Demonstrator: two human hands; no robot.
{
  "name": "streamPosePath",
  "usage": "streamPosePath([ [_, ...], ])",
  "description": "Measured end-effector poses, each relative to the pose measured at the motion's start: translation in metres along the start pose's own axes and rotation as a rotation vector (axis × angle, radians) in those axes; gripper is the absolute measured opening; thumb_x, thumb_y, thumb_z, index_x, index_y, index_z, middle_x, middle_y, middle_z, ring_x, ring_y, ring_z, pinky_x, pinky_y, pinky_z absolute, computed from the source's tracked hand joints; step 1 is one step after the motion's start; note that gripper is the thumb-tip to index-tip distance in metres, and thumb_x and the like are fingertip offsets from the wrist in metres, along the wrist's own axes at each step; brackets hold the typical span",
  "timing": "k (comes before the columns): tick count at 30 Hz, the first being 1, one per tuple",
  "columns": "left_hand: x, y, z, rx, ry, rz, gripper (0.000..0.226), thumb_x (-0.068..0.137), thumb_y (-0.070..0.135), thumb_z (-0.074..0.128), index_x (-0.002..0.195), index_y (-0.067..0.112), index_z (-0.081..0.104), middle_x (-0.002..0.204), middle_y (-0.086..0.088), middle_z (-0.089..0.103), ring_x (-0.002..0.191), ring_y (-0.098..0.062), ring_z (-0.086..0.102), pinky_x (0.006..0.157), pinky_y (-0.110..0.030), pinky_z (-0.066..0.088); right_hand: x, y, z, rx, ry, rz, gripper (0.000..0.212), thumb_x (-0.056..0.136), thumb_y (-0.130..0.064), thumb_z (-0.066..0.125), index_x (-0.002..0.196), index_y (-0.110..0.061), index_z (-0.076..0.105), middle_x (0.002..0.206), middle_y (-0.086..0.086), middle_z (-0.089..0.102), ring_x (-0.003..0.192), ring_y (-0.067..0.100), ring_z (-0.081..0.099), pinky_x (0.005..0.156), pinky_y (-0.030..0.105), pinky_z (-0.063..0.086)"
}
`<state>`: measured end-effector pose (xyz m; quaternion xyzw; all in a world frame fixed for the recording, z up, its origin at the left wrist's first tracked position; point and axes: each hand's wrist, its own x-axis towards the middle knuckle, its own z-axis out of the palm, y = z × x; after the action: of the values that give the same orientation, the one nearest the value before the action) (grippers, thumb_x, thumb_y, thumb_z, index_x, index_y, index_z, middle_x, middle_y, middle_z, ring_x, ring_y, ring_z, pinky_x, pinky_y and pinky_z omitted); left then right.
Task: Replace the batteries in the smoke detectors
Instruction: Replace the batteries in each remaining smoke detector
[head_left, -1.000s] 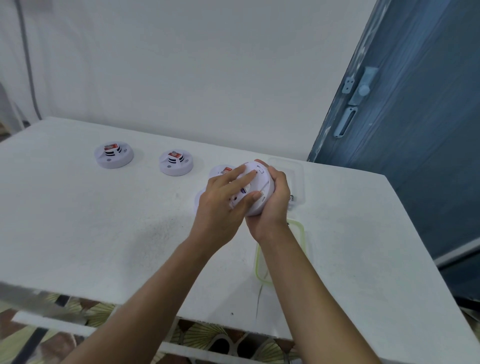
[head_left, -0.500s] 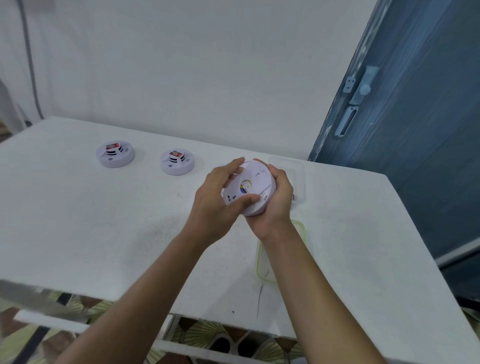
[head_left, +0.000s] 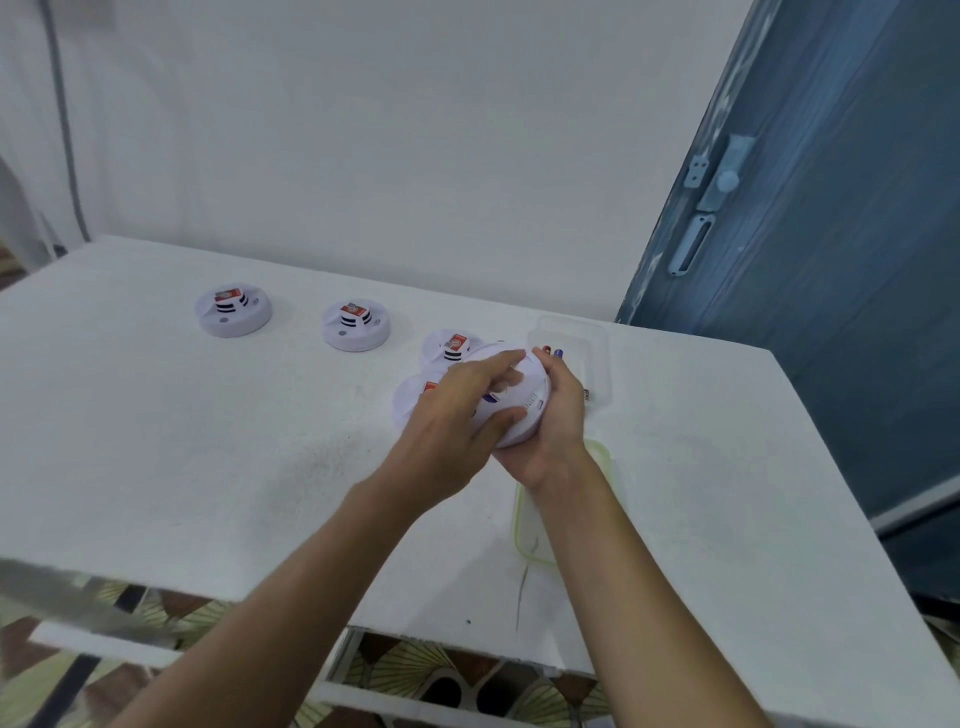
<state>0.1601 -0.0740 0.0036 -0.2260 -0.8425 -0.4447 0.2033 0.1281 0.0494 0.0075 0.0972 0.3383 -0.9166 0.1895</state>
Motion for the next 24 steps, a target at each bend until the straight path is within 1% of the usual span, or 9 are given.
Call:
streamPosePath([
  [1,0.000,-0.002,0.001,0.005,0.008,0.004,0.046,0.087,0.014,0.068,0.132,0.014,0.056,0.115,0.011,0.061,0.105,-0.001,0.054,0.091,-0.011,0.042,0.000,0.001,-0.001,0.002,0.012,0.002,0.051,0.095,-0.046,0.042,0.085,-0.011,0.078,0.085,0.009,0.072,0.078,0.024,0.069,0.070,0.031,0.053],
  [4,-0.001,-0.008,0.000,0.058,0.040,0.063,0.031,0.086,0.017,0.069,0.116,0.012,0.066,0.109,0.004,0.068,0.102,-0.007,0.058,0.085,-0.026,0.051,-0.001,0.003,-0.004,-0.014,0.066,0.018,0.046,0.093,-0.047,0.045,0.102,-0.011,0.072,0.093,0.011,0.071,0.085,0.025,0.067,0.076,0.034,0.050],
  [7,-0.004,-0.013,-0.004,0.009,0.041,0.116,0.020,0.089,0.020,0.065,0.105,0.009,0.072,0.108,0.004,0.070,0.106,-0.008,0.061,0.087,-0.025,0.050,0.000,0.003,-0.004,0.019,0.088,-0.001,0.039,0.094,-0.046,0.044,0.103,-0.018,0.069,0.091,0.009,0.072,0.082,0.025,0.068,0.074,0.034,0.052],
  [10,-0.007,-0.019,-0.014,-0.022,-0.010,0.138,0.027,0.086,0.019,0.068,0.110,0.009,0.070,0.117,0.003,0.068,0.118,-0.011,0.057,0.096,-0.026,0.046,-0.001,0.000,-0.003,0.085,0.080,-0.033,0.043,0.099,-0.042,0.037,0.104,-0.016,0.070,0.091,0.013,0.075,0.076,0.028,0.072,0.071,0.038,0.059],
  [13,-0.009,-0.024,-0.023,-0.005,-0.085,0.149,0.048,0.079,0.023,0.077,0.124,0.010,0.064,0.129,0.004,0.063,0.127,-0.012,0.052,0.103,-0.028,0.044,-0.005,-0.003,-0.003,0.128,0.030,-0.047,0.059,0.101,-0.042,0.035,0.090,-0.007,0.080,0.098,0.020,0.075,0.090,0.035,0.070,0.089,0.052,0.052],
  [16,-0.010,-0.028,-0.023,0.062,-0.061,0.118,0.057,0.078,0.026,0.080,0.129,0.012,0.061,0.133,0.005,0.060,0.126,-0.010,0.053,0.104,-0.021,0.042,-0.008,-0.005,-0.001,0.105,0.028,-0.051,0.056,0.102,-0.044,0.036,0.105,-0.003,0.075,0.108,0.023,0.072,0.102,0.039,0.065,0.087,0.052,0.051],
  [19,-0.008,-0.028,-0.024,0.111,0.017,0.074,0.045,0.083,0.025,0.074,0.126,0.013,0.063,0.127,0.009,0.061,0.119,-0.008,0.056,0.099,-0.008,0.037,-0.009,-0.005,0.003,0.037,0.061,-0.022,0.057,0.101,-0.047,0.033,0.121,-0.004,0.064,0.115,0.021,0.069,0.102,0.037,0.062,0.076,0.043,0.053],
  [22,-0.004,-0.021,-0.026,0.129,0.031,0.027,0.039,0.090,0.026,0.066,0.127,0.014,0.062,0.123,0.013,0.060,0.114,-0.004,0.056,0.093,-0.001,0.033,-0.009,-0.006,0.003,-0.072,0.096,-0.012,0.057,0.098,-0.050,0.038,0.131,-0.010,0.061,0.120,0.015,0.064,0.107,0.033,0.059,0.090,0.046,0.051],
  [24,-0.002,-0.016,-0.027,0.061,0.044,-0.085,0.038,0.093,0.030,0.061,0.130,0.018,0.060,0.122,0.015,0.062,0.107,0.001,0.057,0.089,-0.003,0.038,-0.008,-0.006,0.003,-0.143,0.116,-0.040,0.054,0.097,-0.050,0.041,0.133,-0.015,0.061,0.119,0.011,0.064,0.109,0.029,0.061,0.099,0.049,0.047],
])
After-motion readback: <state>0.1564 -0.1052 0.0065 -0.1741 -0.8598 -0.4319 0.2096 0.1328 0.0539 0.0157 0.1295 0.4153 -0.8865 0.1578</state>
